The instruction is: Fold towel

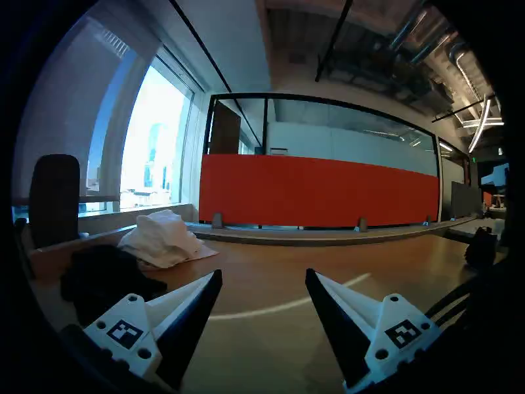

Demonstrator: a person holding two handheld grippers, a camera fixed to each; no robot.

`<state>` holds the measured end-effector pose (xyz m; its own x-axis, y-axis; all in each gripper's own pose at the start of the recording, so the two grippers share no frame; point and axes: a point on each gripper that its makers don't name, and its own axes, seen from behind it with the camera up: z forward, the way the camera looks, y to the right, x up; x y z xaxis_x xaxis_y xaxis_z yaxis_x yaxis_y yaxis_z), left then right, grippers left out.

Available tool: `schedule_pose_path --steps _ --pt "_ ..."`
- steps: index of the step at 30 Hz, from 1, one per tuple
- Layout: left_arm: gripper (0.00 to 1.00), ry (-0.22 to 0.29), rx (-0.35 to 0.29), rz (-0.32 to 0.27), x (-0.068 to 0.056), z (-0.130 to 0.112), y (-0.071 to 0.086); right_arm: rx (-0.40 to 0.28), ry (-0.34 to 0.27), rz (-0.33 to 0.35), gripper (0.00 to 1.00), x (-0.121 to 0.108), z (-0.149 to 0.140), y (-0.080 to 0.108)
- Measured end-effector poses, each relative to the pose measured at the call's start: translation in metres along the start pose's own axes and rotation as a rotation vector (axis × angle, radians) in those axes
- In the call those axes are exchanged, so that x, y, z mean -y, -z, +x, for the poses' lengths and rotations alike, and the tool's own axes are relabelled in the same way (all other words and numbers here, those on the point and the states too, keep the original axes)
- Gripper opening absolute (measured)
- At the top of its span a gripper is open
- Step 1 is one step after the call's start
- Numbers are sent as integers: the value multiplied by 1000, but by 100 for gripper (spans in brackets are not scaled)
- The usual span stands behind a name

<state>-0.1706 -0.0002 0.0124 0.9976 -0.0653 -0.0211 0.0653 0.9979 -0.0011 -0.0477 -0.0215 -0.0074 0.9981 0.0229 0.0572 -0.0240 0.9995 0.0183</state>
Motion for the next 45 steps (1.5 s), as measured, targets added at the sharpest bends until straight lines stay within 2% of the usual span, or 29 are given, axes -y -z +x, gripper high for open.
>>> schedule_pose_path --steps 12,26,32,39,45 --pt "94 -56 5 -28 -11 -5 3 -3 -8 3 100 -7 -2 3" --pt "94 -58 6 -28 -10 -6 3 -18 24 18 100 -9 -11 -7" --pt "94 -58 6 -28 -11 -6 2 -53 40 1 100 -22 -16 -15" --pt "94 -58 5 -28 -10 -5 3 -64 20 -23 100 -40 -41 -21" --pt "94 -58 6 -28 -10 -5 3 -67 -9 -16 100 -42 -64 -23"
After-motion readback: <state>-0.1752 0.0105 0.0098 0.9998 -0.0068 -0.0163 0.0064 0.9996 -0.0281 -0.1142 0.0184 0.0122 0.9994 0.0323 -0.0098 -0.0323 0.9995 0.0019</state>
